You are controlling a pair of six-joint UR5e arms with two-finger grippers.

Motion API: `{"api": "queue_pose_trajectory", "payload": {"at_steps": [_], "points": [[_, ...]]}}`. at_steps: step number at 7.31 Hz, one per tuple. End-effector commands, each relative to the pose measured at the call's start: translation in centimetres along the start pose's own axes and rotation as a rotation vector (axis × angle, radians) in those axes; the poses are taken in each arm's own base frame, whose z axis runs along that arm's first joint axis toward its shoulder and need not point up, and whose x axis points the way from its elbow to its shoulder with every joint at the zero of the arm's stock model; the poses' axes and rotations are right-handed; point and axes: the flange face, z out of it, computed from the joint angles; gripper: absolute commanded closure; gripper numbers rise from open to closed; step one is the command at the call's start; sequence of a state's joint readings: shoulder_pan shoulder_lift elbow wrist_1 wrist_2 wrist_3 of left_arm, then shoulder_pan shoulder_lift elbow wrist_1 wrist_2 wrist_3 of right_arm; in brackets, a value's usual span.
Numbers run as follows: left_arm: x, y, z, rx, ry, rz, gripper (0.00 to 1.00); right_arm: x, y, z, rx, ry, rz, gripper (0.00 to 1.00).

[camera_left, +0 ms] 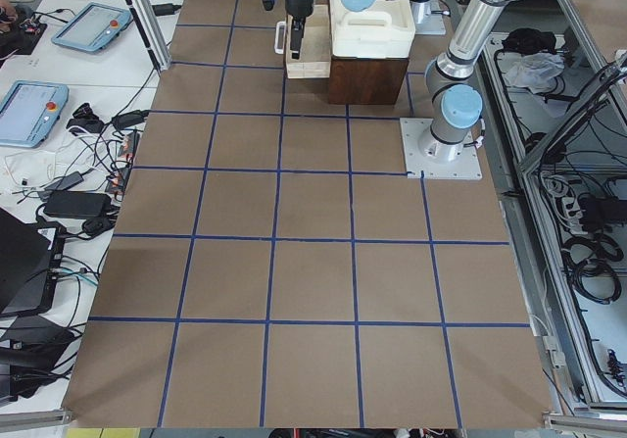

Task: Put scissors in drawer and close it
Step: 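Hold the scissors in the right gripper and begin lifting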

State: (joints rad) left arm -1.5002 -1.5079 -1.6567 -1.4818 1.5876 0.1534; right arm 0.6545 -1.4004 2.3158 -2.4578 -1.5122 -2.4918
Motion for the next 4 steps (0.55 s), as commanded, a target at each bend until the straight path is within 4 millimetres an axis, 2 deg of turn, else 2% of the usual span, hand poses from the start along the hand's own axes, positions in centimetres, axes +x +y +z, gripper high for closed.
{"api": "queue_pose_trajectory", "payload": {"at_steps": [1, 2, 3, 4], "points": [[-0.02, 0.0, 0.0, 0.0, -0.002, 0.0, 0.0, -0.06, -0.11, 0.17, 0.01, -0.006, 0.002, 0.08], [0.0, 0.0, 0.0, 0.0, 0.0, 0.0, 0.0, -0.07, -0.12, 0.19, 0.011, -0.007, 0.004, 0.03], [0.0, 0.0, 0.0, 0.0, 0.0, 0.0, 0.0, -0.01, -0.09, 0.07, 0.01, -0.004, 0.004, 0.14], [0.0, 0.0, 0.0, 0.0, 0.0, 0.0, 0.0, -0.02, -0.08, 0.01, 0.007, -0.004, -0.001, 0.31]]}}
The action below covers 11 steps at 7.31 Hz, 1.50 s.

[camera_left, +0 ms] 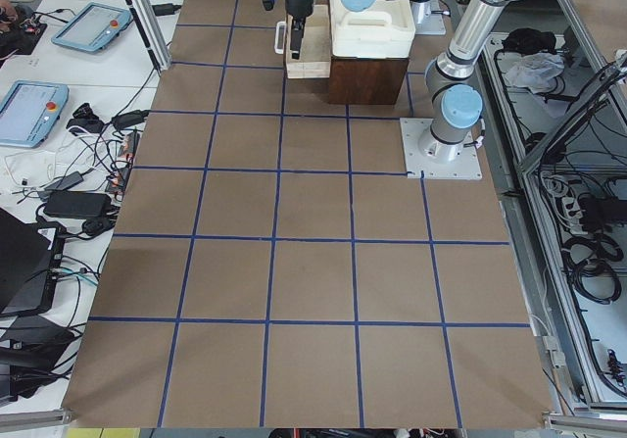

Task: Put scissors in drawer and close it
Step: 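Hold the scissors in the right gripper and begin lifting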

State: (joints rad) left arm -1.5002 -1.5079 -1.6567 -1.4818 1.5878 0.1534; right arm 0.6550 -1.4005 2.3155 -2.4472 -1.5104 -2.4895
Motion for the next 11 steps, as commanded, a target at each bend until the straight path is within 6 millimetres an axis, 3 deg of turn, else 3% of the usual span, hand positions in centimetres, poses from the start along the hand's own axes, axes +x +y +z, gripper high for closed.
{"api": "queue_pose_trajectory", "payload": {"at_steps": [1, 2, 6, 8, 9, 11], "points": [[0.0, 0.0, 0.0, 0.0, 0.0, 0.0, 0.0, 0.0, 0.0, 0.0, 0.001, -0.001, -0.011, 0.42], [0.0, 0.0, 0.0, 0.0, 0.0, 0.0, 0.0, 0.0, 0.0, 0.0, 0.001, -0.001, -0.012, 0.45], [0.0, 0.0, 0.0, 0.0, -0.001, 0.0, 0.0, 0.1, -0.1, -0.1, -0.004, -0.002, -0.019, 0.8], [0.0, 0.0, 0.0, 0.0, -0.001, 0.0, 0.0, 0.1, -0.1, -0.3, -0.008, 0.001, -0.024, 0.81], [0.0, 0.0, 0.0, 0.0, -0.001, 0.0, 0.0, 0.6, 0.2, -1.5, -0.031, 0.022, -0.024, 0.83], [0.0, -0.1, 0.0, 0.0, 0.0, -0.005, 0.0, 3.1, -1.3, -5.4, -0.033, 0.026, -0.052, 0.88]]}}
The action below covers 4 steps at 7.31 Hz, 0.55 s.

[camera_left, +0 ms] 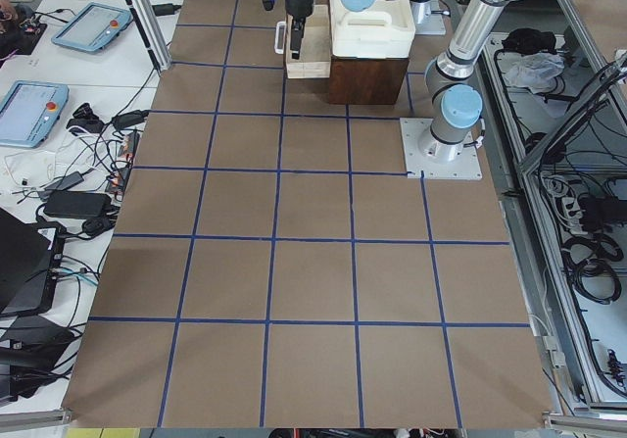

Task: Put scissors in drawer and close it
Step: 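Hold the scissors in the right gripper and begin lifting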

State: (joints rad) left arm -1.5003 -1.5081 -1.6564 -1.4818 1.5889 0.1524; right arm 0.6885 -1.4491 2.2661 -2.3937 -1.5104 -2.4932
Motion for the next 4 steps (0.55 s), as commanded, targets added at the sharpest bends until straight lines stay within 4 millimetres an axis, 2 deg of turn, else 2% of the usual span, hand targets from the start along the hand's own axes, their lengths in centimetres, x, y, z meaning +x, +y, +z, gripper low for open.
{"api": "queue_pose_trajectory", "payload": {"at_steps": [1, 2, 4], "points": [[0.0, -0.1, 0.0, 0.0, 0.0, -0.008, 0.0, 2.4, -0.8, -3.9, -0.009, 0.011, -0.011, 0.9], [0.0, -0.1, 0.0, 0.0, 0.001, -0.004, 0.0, 3.9, -1.6, -5.9, -0.014, 0.021, -0.042, 0.95], [0.0, -0.1, 0.0, 0.0, 0.001, -0.005, 0.0, 8.4, -4.1, -11.9, 0.013, -0.007, -0.048, 0.95]]}}
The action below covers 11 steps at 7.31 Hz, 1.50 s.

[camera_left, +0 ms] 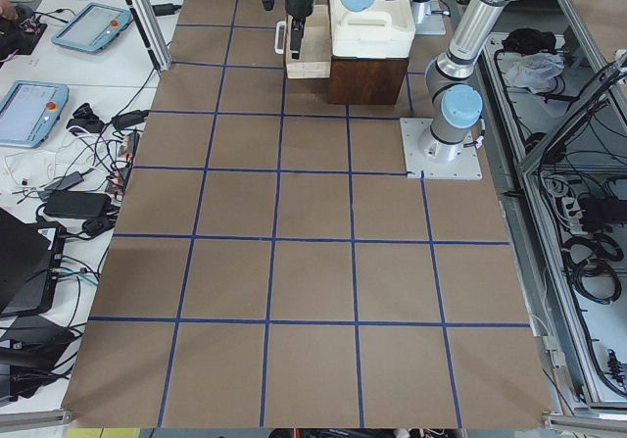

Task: Put scissors in drawer and close it
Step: 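Carry the scissors with the right gripper over the open drawer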

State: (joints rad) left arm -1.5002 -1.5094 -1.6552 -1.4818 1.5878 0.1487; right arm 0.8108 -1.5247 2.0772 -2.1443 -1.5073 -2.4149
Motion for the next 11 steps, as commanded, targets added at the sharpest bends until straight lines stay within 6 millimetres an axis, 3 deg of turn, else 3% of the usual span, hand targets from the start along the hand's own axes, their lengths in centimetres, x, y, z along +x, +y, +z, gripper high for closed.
{"api": "queue_pose_trajectory", "payload": {"at_steps": [1, 3, 5, 7, 9, 11], "points": [[0.0, 0.0, 0.0, 0.0, 0.0, 0.0, 0.0, 5.1, -2.6, -7.3, 0.027, -0.027, 0.005, 0.95], [0.0, 0.0, 0.0, 0.0, -0.001, 0.003, 0.0, 8.7, -7.0, -12.3, 0.045, -0.042, 0.006, 0.95], [0.0, 0.0, 0.1, -0.002, -0.001, 0.003, 0.0, 11.1, -14.9, -14.2, 0.04, -0.036, -0.024, 0.97], [0.0, 0.0, 0.1, -0.002, -0.001, 0.003, 0.0, 11.8, -22.9, -14.6, 0.049, -0.04, -0.076, 0.97], [0.0, 0.0, 0.1, -0.002, -0.001, 0.003, 0.0, 11.4, -32.9, -14.1, 0.051, -0.057, -0.017, 0.96], [0.0, 0.0, 0.1, -0.002, -0.001, 0.003, 0.0, 10.7, -40.1, -12.6, 0.051, -0.08, -0.027, 0.96]]}}
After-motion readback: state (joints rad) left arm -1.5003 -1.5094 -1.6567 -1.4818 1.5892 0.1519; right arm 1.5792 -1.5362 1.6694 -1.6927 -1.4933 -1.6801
